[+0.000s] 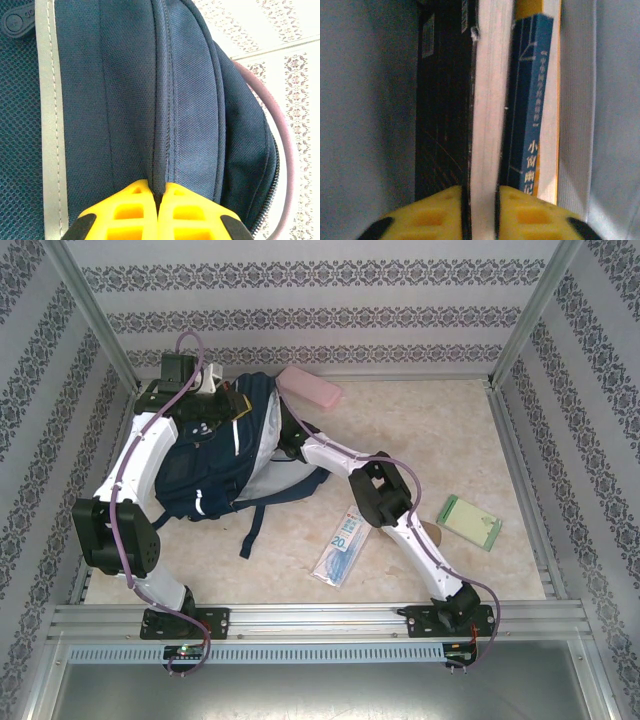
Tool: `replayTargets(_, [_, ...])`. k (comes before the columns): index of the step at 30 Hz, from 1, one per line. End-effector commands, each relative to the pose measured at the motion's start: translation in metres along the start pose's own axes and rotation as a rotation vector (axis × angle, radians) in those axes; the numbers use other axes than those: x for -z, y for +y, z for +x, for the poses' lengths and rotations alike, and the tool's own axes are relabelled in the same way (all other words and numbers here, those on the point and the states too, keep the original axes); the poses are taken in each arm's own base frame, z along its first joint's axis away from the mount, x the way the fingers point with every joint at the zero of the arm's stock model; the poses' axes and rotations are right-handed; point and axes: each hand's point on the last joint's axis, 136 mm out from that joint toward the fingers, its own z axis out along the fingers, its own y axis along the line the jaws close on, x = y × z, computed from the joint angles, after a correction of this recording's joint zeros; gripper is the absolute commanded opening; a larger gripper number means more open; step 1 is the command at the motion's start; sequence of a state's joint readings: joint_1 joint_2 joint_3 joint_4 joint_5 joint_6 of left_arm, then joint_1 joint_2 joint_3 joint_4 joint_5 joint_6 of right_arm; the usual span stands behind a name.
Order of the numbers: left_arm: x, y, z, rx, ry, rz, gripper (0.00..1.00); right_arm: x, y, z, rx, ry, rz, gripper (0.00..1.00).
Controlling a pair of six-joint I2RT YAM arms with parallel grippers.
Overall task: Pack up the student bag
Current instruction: Place the book in the student bag.
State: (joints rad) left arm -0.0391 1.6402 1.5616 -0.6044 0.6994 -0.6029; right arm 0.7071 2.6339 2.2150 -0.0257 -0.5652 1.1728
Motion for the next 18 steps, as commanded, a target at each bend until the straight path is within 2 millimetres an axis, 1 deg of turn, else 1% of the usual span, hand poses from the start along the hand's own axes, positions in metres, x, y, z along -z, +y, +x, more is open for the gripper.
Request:
replayTargets(1, [0.012, -0.032, -0.01, -0.11, -0.05, 0.088, 0.0, 0.01, 0.011, 0.016, 0.039, 0.052, -0.002, 0.4])
replayTargets(3, [0.012, -0.028, -0.01, -0.112, -0.054, 0.069, 0.0, 0.026, 0.015, 0.01, 0.047, 0.03, -0.003, 0.47])
replayTargets(7, [0.01, -0.017, -0.011, -0.12, -0.062, 0.016, 0.0, 0.069, 0.023, 0.001, 0.079, -0.017, 0.007, 0.59])
replayTargets(9, [0.008, -0.01, -0.01, -0.12, -0.06, -0.011, 0.0, 0.089, 0.022, 0.0, 0.091, -0.036, 0.02, 0.62])
replayTargets(11, [0.005, -0.005, -0.007, -0.12, -0.051, -0.016, 0.0, 0.111, 0.016, 0.001, 0.092, -0.052, 0.043, 0.64])
replayTargets(14, [-0.004, 0.005, -0.002, -0.11, -0.038, -0.026, 0.01, 0.144, -0.001, 0.003, 0.074, -0.077, 0.086, 0.65])
replayTargets(15, [-0.007, 0.009, 0.0, -0.106, -0.028, -0.034, 0.02, 0.154, -0.01, 0.006, 0.062, -0.084, 0.109, 0.65])
replayTargets(18, [-0.021, 0.022, 0.012, -0.1, 0.015, -0.059, 0.03, 0.195, -0.035, 0.011, 0.027, -0.132, 0.177, 0.64])
